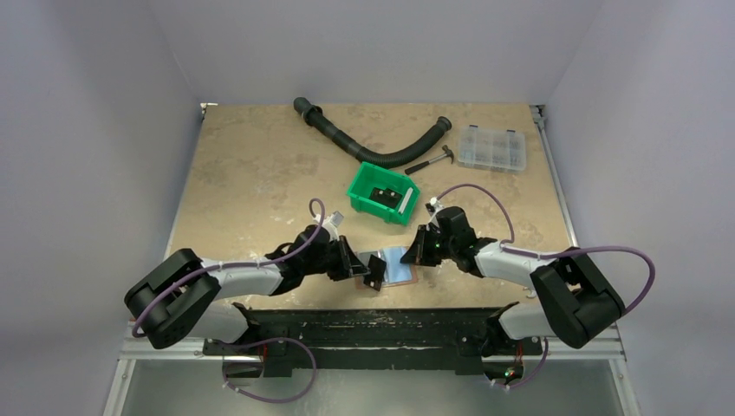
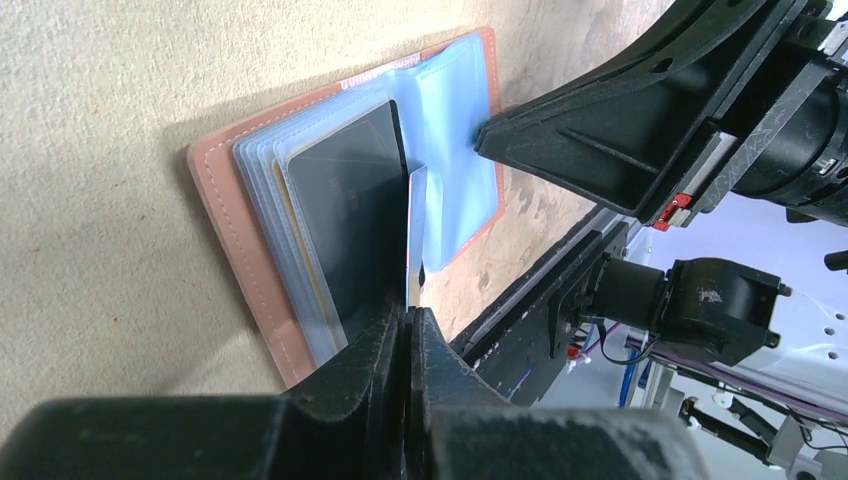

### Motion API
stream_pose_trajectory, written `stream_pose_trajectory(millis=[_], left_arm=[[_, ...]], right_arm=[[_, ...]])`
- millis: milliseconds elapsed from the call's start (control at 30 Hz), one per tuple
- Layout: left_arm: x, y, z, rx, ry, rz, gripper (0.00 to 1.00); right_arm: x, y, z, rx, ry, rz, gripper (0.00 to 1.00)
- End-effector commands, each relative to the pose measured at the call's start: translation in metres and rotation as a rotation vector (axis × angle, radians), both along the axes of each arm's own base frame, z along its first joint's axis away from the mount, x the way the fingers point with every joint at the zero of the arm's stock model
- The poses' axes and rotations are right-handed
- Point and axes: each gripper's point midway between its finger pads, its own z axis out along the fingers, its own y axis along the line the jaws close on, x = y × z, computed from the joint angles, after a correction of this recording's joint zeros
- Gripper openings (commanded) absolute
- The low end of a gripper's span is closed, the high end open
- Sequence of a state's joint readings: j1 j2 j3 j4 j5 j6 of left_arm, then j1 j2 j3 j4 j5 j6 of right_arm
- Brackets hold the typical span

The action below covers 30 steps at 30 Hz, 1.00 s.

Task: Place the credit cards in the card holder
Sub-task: Insert the credit card into the card holder.

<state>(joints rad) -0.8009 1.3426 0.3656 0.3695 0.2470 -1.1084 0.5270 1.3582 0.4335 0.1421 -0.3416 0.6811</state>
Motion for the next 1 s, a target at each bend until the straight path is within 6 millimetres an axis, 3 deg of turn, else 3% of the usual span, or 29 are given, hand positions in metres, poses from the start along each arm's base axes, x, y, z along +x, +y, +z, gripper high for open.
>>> stream_pose_trajectory(millis=[0, 400, 967], left_arm=[[0.005, -0.006, 0.006, -0.043, -0.039, -0.004, 0.0], [0.007, -0.013, 0.018, -0.121, -0.108, -0.031, 0.0], [0.014, -0.018, 0.008, -0.168, -0.098, 0.009, 0.0]], right_arm=[[-0.004, -0.014, -0.013, -0.07, 0.018, -0.031, 0.0], [-0.005, -0.015, -0.011, -0.07, 0.017, -0.04, 0.0], [-0.006, -0.02, -0.014, -0.09, 0.039, -0.066, 0.0]])
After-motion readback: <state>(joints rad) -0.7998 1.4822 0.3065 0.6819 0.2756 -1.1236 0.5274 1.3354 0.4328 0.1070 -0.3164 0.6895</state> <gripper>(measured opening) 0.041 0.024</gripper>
